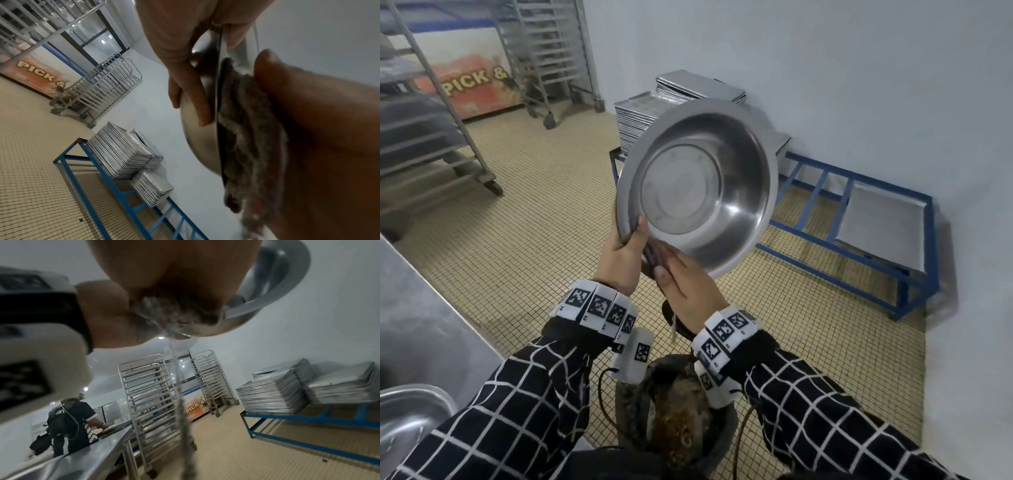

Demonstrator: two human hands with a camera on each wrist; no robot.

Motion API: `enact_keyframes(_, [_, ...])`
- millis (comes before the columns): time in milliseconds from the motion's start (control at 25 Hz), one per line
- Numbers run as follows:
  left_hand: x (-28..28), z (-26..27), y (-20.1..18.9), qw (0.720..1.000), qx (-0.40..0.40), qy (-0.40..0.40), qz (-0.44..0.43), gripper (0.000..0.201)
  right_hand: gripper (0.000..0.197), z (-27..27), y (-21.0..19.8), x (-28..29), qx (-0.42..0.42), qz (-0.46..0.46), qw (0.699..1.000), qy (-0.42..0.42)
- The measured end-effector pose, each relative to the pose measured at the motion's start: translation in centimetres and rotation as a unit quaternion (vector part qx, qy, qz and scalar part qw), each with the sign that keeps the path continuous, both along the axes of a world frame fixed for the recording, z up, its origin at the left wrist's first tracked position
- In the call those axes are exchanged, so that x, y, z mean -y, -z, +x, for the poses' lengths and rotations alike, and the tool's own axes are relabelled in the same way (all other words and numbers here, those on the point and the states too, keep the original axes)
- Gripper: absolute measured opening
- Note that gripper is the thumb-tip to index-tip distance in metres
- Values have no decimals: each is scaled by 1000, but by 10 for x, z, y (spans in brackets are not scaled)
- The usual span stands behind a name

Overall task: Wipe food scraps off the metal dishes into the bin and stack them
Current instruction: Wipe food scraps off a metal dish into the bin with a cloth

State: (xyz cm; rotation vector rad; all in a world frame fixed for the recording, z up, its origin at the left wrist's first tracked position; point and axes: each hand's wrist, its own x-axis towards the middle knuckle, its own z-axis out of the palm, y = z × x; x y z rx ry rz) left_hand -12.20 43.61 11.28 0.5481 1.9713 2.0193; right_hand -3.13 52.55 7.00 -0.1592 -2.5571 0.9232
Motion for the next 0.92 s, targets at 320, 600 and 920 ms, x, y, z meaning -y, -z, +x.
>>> enact_keyframes(320, [6, 2, -12, 999, -15, -1, 34, 44, 59, -11, -1, -46, 189, 230, 945, 137])
enact_keyframes(600, [11, -3, -7, 997, 38, -34, 58, 38, 52, 17, 16, -4, 81, 202, 970, 105])
enact_keyframes(920, [14, 0, 3, 992, 125, -16, 15, 34, 61, 13, 9, -69, 0, -5, 950, 312])
